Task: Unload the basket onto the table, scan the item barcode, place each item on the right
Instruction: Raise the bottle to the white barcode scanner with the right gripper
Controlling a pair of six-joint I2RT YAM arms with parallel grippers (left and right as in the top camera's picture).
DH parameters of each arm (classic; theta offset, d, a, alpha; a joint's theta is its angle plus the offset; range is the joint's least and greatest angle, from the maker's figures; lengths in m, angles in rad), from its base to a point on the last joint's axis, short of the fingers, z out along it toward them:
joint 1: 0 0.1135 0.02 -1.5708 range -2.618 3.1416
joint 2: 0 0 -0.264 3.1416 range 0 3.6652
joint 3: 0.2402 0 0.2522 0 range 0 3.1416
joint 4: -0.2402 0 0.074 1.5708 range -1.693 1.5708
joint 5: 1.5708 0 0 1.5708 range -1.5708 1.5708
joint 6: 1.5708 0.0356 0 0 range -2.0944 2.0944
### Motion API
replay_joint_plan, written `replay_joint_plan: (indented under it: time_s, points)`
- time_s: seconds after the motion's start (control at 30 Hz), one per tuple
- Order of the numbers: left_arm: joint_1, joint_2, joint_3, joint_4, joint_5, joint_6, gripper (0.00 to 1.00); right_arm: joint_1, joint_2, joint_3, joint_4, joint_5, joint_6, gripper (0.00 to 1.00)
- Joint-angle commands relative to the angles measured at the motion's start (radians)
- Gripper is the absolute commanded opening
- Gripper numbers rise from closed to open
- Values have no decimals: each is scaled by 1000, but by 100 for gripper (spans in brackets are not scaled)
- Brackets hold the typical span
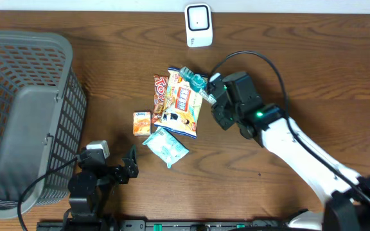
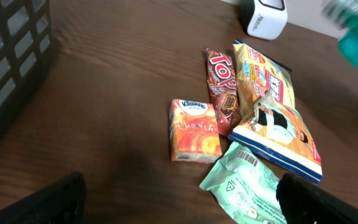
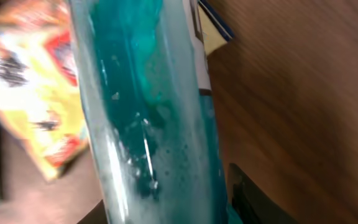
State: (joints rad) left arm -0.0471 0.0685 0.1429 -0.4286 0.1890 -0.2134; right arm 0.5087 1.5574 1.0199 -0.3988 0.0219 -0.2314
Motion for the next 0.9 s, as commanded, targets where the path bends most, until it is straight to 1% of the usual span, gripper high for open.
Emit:
replay_joint_plan:
  time_s: [0.0, 0.1, 0.13, 0.27, 0.33, 0.4, 0.5, 0.57, 0.63, 0.77, 0.87]
  points:
    - [-4, 1, -12, -28, 9, -10, 98, 10, 9, 23, 55, 162, -122, 1]
    - [-4, 1, -12, -28, 9, -10, 98, 10, 9, 23, 135, 282, -156, 1]
    - [-4, 1, -12, -28, 9, -10, 98, 10, 9, 23, 155, 291, -168, 1]
    - [-4, 1, -12, -28, 9, -10, 98, 11, 9, 23, 270, 245, -245, 1]
    - [-4, 1, -12, -28, 9, -10, 98, 9, 11, 23, 338, 199, -316, 1]
    - [-4, 1, -12, -28, 9, -10, 98, 8, 21, 23, 435, 158, -420, 1]
    - [-4, 1, -12, -28, 9, -10, 98, 6, 64, 23, 583, 168, -595, 1]
    - [-4, 1, -12, -28, 9, -10, 98, -1, 106, 23, 672, 177, -671, 1]
    - [-4, 1, -12, -28, 9, -10, 98, -10, 159, 23, 774, 202, -702, 1]
    - [-4, 1, -12, -28, 9, -10, 98, -29, 291, 24, 1040, 220, -769, 1]
    - [-4, 1, -12, -28, 9, -10, 98, -35, 384, 32, 1240, 219, -780, 1]
